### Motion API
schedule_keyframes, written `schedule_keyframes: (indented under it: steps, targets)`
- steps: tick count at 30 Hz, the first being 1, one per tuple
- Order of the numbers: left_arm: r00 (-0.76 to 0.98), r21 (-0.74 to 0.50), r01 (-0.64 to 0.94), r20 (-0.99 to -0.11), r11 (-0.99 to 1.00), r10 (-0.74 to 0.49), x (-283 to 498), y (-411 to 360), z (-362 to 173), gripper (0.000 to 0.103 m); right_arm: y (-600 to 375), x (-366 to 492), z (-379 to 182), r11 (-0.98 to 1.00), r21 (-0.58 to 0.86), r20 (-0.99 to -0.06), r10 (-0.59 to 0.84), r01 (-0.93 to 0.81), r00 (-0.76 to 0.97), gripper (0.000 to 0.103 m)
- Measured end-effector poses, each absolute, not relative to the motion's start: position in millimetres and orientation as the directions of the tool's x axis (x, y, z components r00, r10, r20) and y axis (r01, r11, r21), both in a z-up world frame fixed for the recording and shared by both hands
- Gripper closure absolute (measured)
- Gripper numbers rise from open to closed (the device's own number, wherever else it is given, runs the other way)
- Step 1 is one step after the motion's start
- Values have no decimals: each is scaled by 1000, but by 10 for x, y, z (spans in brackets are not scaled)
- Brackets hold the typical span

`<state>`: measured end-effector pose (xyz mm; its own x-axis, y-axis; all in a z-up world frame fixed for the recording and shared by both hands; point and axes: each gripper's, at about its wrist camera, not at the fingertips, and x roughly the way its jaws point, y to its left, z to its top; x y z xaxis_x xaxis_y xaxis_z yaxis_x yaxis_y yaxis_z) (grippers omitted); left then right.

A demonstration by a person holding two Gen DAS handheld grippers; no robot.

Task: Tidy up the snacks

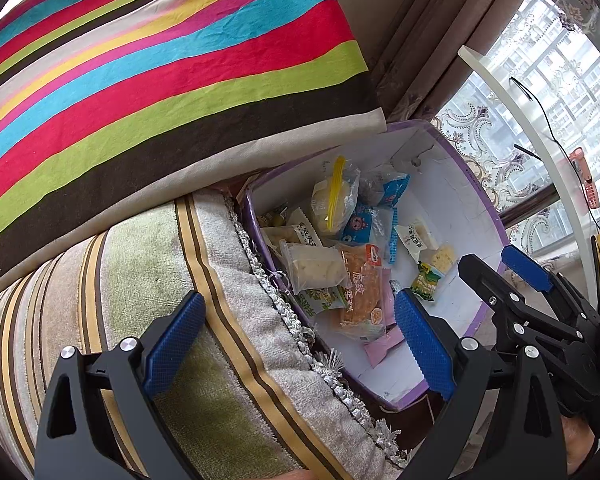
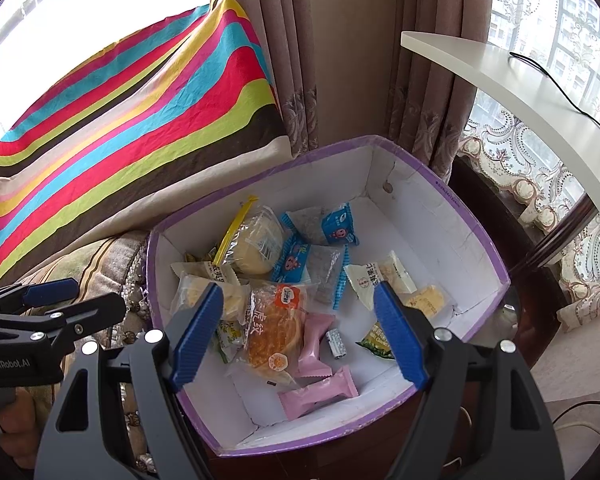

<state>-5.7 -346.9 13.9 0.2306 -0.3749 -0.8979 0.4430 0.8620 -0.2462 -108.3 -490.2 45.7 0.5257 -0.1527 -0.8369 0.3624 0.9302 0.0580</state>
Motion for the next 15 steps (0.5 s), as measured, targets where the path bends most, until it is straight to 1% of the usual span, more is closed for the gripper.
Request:
schedule_keyframes:
  steps: [5,8,12,14,15]
  targets:
    - [232,-256,455,-891,853,-391,-38,-3481,126,11,-4891,-1084,449,928,51,-840,-159,368,519,26]
    - [211,-327,446,-866,833,-453,3,-3383,227,11,-4826,-1065,532,933,43,-837,-162,357,523,25]
    - [284,-340,375,-843,863,-456,48,-2887,507,11,-4502,-956,719,959,45,-820,-125,281,558,24]
    - [341,-327,307,-839,894,-424,30,-2497,588,11,-4183,-856,808,975,52,-809,-84,214,581,21]
    - [368,-318,262,-840,911,-399,11,-2272,605,11,-4183,-856,808,975,52,-809,-84,214,581,20]
